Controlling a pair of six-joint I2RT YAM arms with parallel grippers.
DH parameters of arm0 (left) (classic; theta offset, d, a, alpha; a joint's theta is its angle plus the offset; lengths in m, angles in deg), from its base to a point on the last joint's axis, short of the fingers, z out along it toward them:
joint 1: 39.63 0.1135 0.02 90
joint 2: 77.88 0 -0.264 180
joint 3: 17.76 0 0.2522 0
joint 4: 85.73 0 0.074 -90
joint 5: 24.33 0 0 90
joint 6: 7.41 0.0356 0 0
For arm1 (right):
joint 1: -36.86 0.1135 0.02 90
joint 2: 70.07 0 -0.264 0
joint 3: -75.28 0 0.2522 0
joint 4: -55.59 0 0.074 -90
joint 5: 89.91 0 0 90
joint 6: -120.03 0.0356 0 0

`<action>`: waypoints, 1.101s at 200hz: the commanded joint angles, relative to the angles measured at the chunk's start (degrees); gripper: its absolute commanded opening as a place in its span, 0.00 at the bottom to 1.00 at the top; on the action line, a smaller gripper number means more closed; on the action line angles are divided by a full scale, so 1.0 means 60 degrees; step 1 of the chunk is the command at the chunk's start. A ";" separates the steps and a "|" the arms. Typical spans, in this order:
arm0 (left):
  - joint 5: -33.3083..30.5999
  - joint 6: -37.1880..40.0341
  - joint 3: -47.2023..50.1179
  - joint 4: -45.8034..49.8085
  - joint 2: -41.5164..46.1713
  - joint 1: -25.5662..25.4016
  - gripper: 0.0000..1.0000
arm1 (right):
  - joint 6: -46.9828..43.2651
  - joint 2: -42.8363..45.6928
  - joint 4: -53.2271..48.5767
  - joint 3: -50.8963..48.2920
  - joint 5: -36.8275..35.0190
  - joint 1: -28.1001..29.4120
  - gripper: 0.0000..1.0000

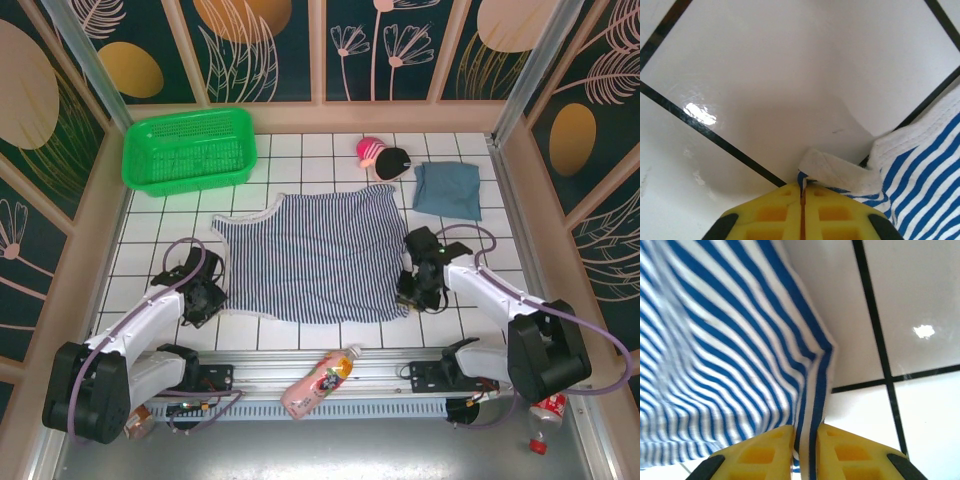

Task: Fold and stack the tank tops

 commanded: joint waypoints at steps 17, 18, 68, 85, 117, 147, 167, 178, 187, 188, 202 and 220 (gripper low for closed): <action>-0.0078 0.0287 -0.0573 0.0258 -0.0185 0.0019 0.09 | -0.0376 -0.0126 -0.0303 0.0516 -0.0233 -0.0077 0.18; -0.0089 0.0292 -0.0583 0.0275 -0.0190 0.0020 0.09 | -0.0380 -0.0134 -0.0314 0.0518 -0.0237 -0.0082 0.18; 0.0178 0.0012 -0.0919 0.1285 0.0423 -0.0017 0.43 | -0.0371 -0.0110 -0.0247 0.0502 -0.0070 -0.0113 0.16; 0.0676 -0.0382 -0.1151 0.1582 0.0720 -0.0376 0.46 | -0.0325 -0.0133 -0.0021 0.0560 0.0029 -0.0171 0.15; 0.0934 -0.1618 -0.1827 0.1321 0.0087 -0.2492 0.50 | -0.0356 -0.0403 0.0408 0.0564 0.0209 -0.0378 0.14; 0.1015 -0.2888 -0.1957 0.0104 -0.0958 -0.4281 0.52 | -0.0239 -0.0537 0.0712 0.0586 0.0323 -0.0465 0.14; 0.1039 -0.3742 -0.1796 -0.0688 -0.1380 -0.5152 0.52 | -0.0196 -0.0495 0.0710 0.0535 0.0302 -0.0472 0.14; 0.1019 -0.4155 -0.1729 -0.0961 -0.1527 -0.5523 0.53 | -0.0194 -0.0438 0.0651 0.0520 0.0274 -0.0523 0.14; 0.1030 -0.4436 -0.1632 -0.1208 -0.1638 -0.5773 0.53 | -0.0210 -0.0406 0.0613 0.0506 0.0272 -0.0559 0.14; 0.1037 -0.4457 -0.1618 -0.1249 -0.1649 -0.5798 0.53 | -0.0216 -0.0406 0.0613 0.0505 0.0272 -0.0565 0.14; 0.1116 -0.4798 -0.1389 -0.1788 -0.1796 -0.6035 0.53 | -0.0237 -0.0391 0.0591 0.0491 0.0301 -0.0628 0.13; 0.1165 -0.4986 -0.1267 -0.2270 -0.1983 -0.6177 0.52 | -0.0255 -0.0391 0.0575 0.0460 0.0303 -0.0642 0.13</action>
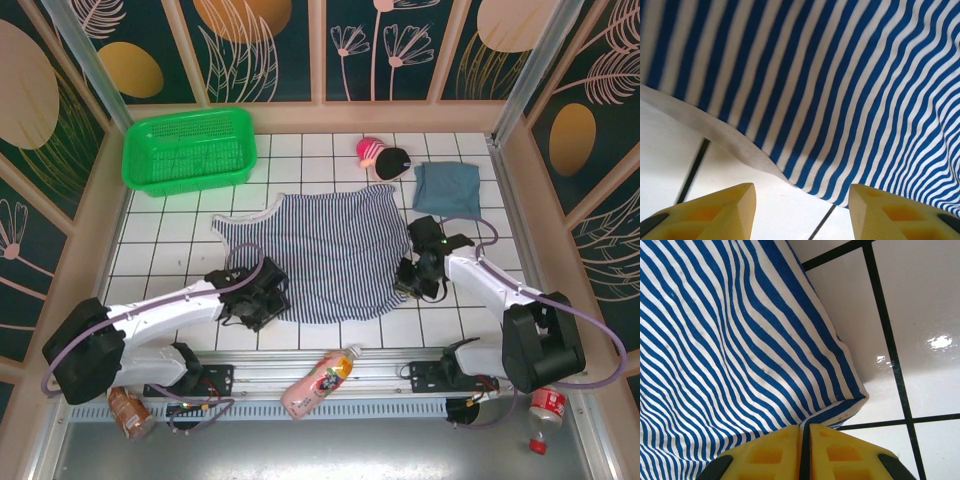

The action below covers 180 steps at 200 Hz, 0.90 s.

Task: Fold and stack the tank tops

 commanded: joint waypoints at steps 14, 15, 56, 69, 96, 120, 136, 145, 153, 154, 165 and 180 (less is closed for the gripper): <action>0.0184 -0.0916 0.0312 -0.0974 -0.0467 -0.0288 0.51 | -0.0019 0.0090 -0.0097 0.0054 0.0075 -0.0109 0.13; 0.0188 -0.0908 0.0317 -0.0967 -0.0484 -0.0287 0.51 | -0.0019 0.0096 -0.0105 0.0053 0.0075 -0.0111 0.13; 0.0008 -0.1102 0.0734 -0.1510 -0.0529 -0.0314 0.34 | -0.0120 0.0240 -0.0265 -0.0081 0.0133 -0.0244 0.13; -0.0126 -0.0979 0.0472 -0.1457 -0.0767 -0.0313 0.27 | -0.0175 0.0259 -0.0324 -0.0116 0.0152 -0.0244 0.13; -0.0347 -0.0788 -0.0012 -0.1033 -0.0915 -0.0307 0.12 | -0.0325 0.0326 -0.0505 -0.0216 0.0191 -0.0248 0.13; -0.0458 -0.0805 -0.0037 -0.0590 -0.0586 -0.0269 0.03 | -0.0384 0.0531 -0.0682 -0.0368 0.0268 -0.0259 0.14; -0.0462 -0.0636 -0.0172 -0.0264 -0.0410 -0.0158 0.03 | -0.0407 0.0530 -0.0721 -0.0361 0.0286 -0.0254 0.14; -0.0432 -0.0451 -0.0310 -0.0113 -0.0399 -0.0065 0.03 | -0.0429 0.0499 -0.0713 -0.0349 0.0306 -0.0255 0.14; -0.0378 -0.0249 -0.0438 0.0015 -0.0420 0.0059 0.03 | -0.0446 0.0497 -0.0684 -0.0342 0.0321 -0.0256 0.14; -0.0371 -0.0230 -0.0454 0.0033 -0.0417 0.0070 0.03 | -0.0445 0.0490 -0.0684 -0.0342 0.0322 -0.0257 0.14; -0.0282 0.0021 -0.0649 0.0162 -0.0466 0.0243 0.03 | -0.0464 0.0488 -0.0683 -0.0292 0.0311 -0.0254 0.14; -0.0133 0.0411 -0.0875 0.0354 -0.0490 0.0478 0.04 | -0.0513 0.0489 -0.0763 -0.0115 0.0227 -0.0256 0.14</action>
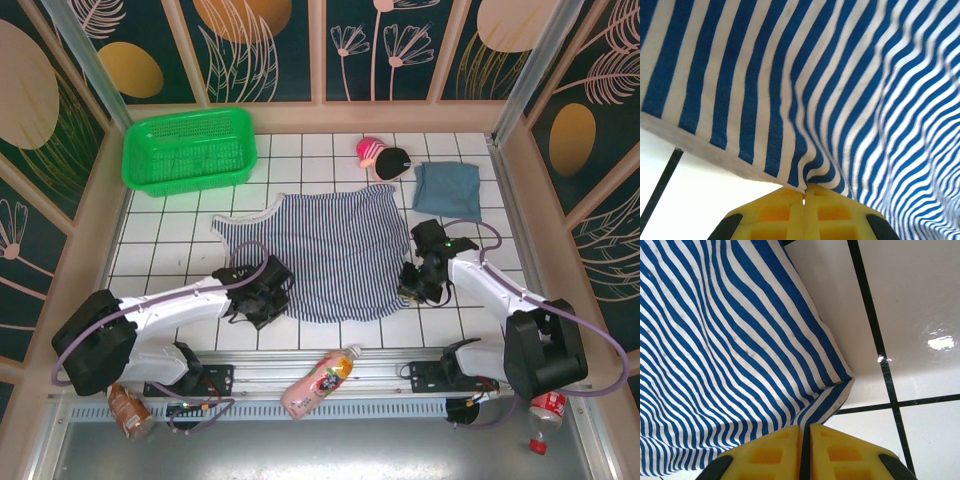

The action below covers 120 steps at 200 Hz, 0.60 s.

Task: Fold and stack the tank tops

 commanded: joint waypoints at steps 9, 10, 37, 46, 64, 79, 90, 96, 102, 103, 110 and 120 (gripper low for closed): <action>0.0114 0.1079 -0.0660 0.0832 0.0046 0.0531 0.04 | -0.0287 0.0134 -0.0431 0.0271 0.0029 -0.0065 0.14; 0.0118 0.1119 -0.0679 0.0845 0.0035 0.0561 0.04 | -0.0291 0.0134 -0.0432 0.0279 0.0029 -0.0067 0.14; 0.0409 0.1986 -0.1163 0.0997 -0.0273 0.0996 0.04 | -0.0398 -0.0028 -0.0329 0.0432 0.0085 -0.0065 0.14; 0.0430 0.2265 -0.1368 0.1112 -0.0460 0.1056 0.04 | -0.0423 -0.0103 -0.0257 0.0450 0.0115 -0.0067 0.14; 0.0502 0.2667 -0.1645 0.1129 -0.0739 0.1255 0.05 | -0.0503 -0.0260 -0.0143 0.0573 0.0073 -0.0069 0.15; 0.0514 0.3047 -0.1820 0.1133 -0.0983 0.1485 0.05 | -0.0651 -0.0452 -0.0058 0.0713 -0.0012 -0.0088 0.15; 0.0517 0.3309 -0.2008 0.1190 -0.1176 0.1630 0.05 | -0.0746 -0.0600 0.0009 0.0816 -0.0002 -0.0159 0.15; 0.0532 0.3433 -0.2116 0.1207 -0.1289 0.1687 0.06 | -0.0785 -0.0667 0.0048 0.0864 0.0012 -0.0184 0.15; 0.0566 0.3544 -0.2186 0.1211 -0.1372 0.1742 0.06 | -0.0807 -0.0743 0.0103 0.0896 0.0028 -0.0204 0.15; 0.0563 0.3561 -0.2196 0.1210 -0.1385 0.1753 0.06 | -0.0815 -0.0752 0.0113 0.0906 0.0036 -0.0210 0.15; 0.0610 0.3676 -0.2281 0.1189 -0.1486 0.1825 0.06 | -0.0848 -0.0829 0.0170 0.0916 0.0068 -0.0249 0.16; 0.0659 0.3847 -0.2373 0.1188 -0.1614 0.1933 0.06 | -0.0887 -0.0933 0.0259 0.0912 0.0115 -0.0295 0.16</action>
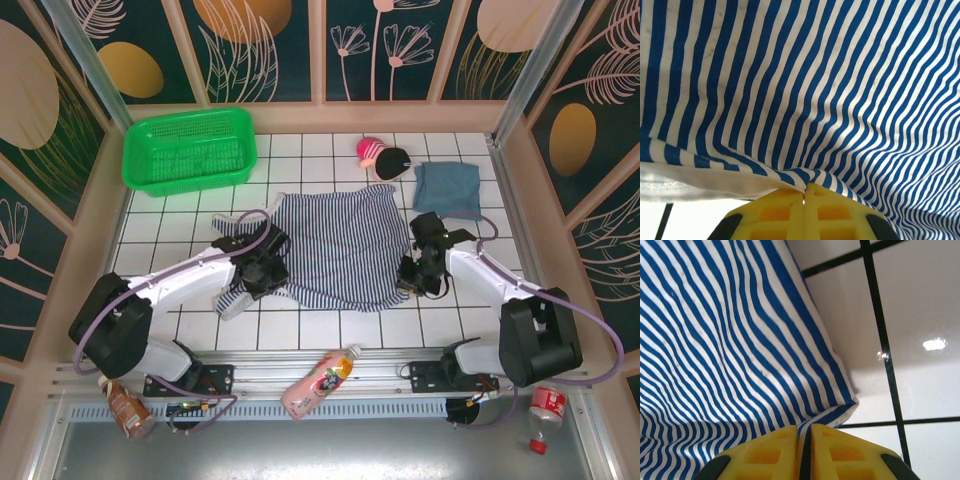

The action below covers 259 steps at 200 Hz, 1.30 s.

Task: Fold and stack the tank tops

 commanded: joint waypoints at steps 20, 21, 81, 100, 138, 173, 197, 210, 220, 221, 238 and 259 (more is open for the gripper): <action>0.0184 0.1252 -0.0632 0.0359 -0.0565 0.0511 0.06 | -0.0363 -0.0429 0.0523 0.0219 0.0135 -0.0301 0.17; 0.0189 0.1269 -0.0636 0.0365 -0.0589 0.0523 0.07 | -0.0364 -0.0436 0.0543 0.0212 0.0135 -0.0307 0.17; 0.0454 0.1926 -0.1360 0.0409 -0.1346 0.0774 0.08 | -0.0436 -0.0715 0.0914 0.0173 0.0587 -0.0505 0.18; 0.0436 0.1901 -0.1321 0.0516 -0.1239 0.0780 0.08 | -0.0481 -0.0156 0.0413 -0.0047 0.0506 -0.0452 0.23; 0.0642 0.1870 -0.1174 0.0562 -0.1148 0.0777 0.08 | 0.0472 0.1050 -0.0607 -0.0899 0.0503 -0.0351 0.38; 0.0865 0.1886 -0.0607 0.0554 -0.0915 0.0769 0.08 | 0.0572 0.1024 -0.0770 -0.1337 0.0816 0.0154 0.42; 0.1028 0.1871 -0.0086 0.0539 -0.0618 0.0769 0.09 | 0.0661 0.0682 -0.0448 -0.1519 0.1074 0.0544 0.43; 0.1079 0.1871 0.0179 0.0525 -0.0400 0.0769 0.09 | 0.0680 0.0340 -0.0242 -0.1595 0.1220 0.0760 0.43; 0.1065 0.1878 0.0281 0.0498 -0.0287 0.0771 0.10 | 0.0690 0.0049 -0.0159 -0.1627 0.1262 0.0881 0.43; 0.1069 0.1889 0.0283 0.0493 -0.0282 0.0770 0.10 | 0.0683 0.0030 -0.0157 -0.1626 0.1262 0.0885 0.43; 0.1233 0.1959 0.0362 0.0398 -0.0237 0.0776 0.14 | 0.0712 -0.0426 -0.0255 -0.1659 0.1095 0.1037 0.42; 0.1149 0.1961 0.0544 0.0630 0.0074 0.0769 0.28 | 0.0726 -0.0609 -0.0240 -0.1723 0.1053 0.1126 0.35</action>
